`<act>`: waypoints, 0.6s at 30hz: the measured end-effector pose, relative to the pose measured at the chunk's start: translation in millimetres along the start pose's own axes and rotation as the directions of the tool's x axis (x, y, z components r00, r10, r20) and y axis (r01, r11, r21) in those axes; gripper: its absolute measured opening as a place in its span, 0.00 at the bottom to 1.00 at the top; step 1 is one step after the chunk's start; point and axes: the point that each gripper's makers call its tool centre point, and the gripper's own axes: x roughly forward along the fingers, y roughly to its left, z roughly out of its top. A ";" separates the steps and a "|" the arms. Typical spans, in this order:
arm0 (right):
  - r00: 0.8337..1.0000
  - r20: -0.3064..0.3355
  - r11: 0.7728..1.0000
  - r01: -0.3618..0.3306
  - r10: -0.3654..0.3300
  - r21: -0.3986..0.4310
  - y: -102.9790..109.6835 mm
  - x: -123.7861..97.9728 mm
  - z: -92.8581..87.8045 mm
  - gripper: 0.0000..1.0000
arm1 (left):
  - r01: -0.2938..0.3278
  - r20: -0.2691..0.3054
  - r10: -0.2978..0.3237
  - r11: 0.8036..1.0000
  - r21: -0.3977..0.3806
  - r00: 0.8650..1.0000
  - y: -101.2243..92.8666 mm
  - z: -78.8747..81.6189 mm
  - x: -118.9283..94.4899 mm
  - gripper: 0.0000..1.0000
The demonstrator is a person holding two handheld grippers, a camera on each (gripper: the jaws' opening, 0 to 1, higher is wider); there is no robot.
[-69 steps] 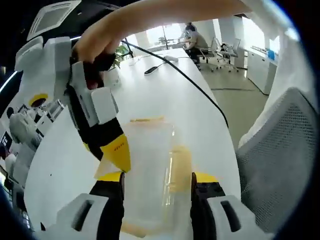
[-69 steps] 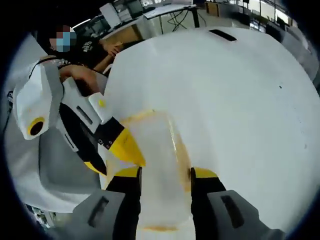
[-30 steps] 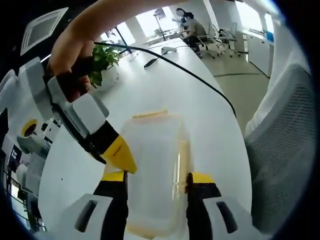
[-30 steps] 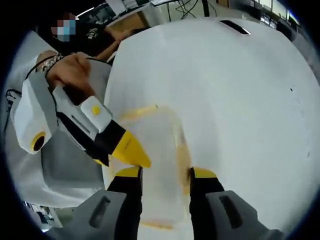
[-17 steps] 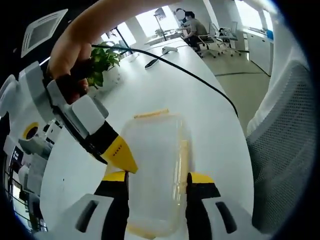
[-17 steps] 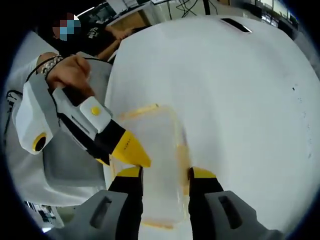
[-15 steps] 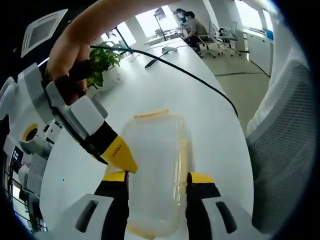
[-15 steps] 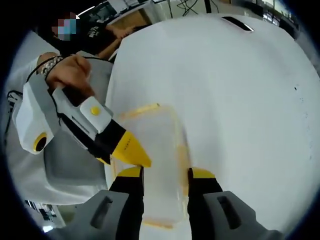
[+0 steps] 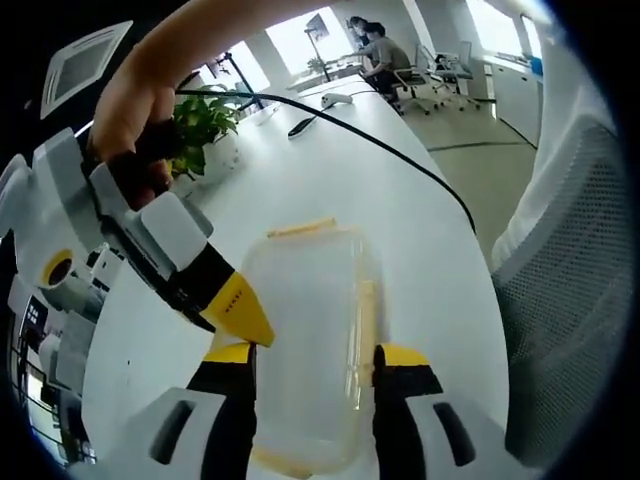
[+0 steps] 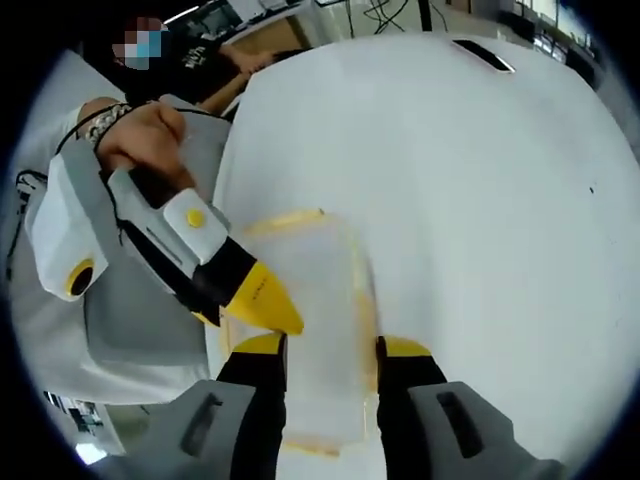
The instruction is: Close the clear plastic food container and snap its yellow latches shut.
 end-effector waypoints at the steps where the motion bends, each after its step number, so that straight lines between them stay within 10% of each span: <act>1: 1.000 -0.007 1.000 0.014 -0.014 -0.013 0.9 0.6 0.7 0.31 | 0.001 0.003 -0.001 1.000 0.000 1.000 0.0 0.2 -0.1 0.41; 12: 0.990 0.009 0.989 0.144 -0.144 -0.026 -9.2 -2.2 -9.7 0.37 | 0.018 -0.027 -0.015 0.994 0.112 1.000 -4.4 -8.3 -9.5 0.42; 18: 0.983 0.067 0.985 0.173 -0.173 0.013 -4.9 -17.2 -22.2 0.49 | 0.087 0.003 -0.087 0.996 -0.010 0.996 -7.3 -8.4 -28.8 0.73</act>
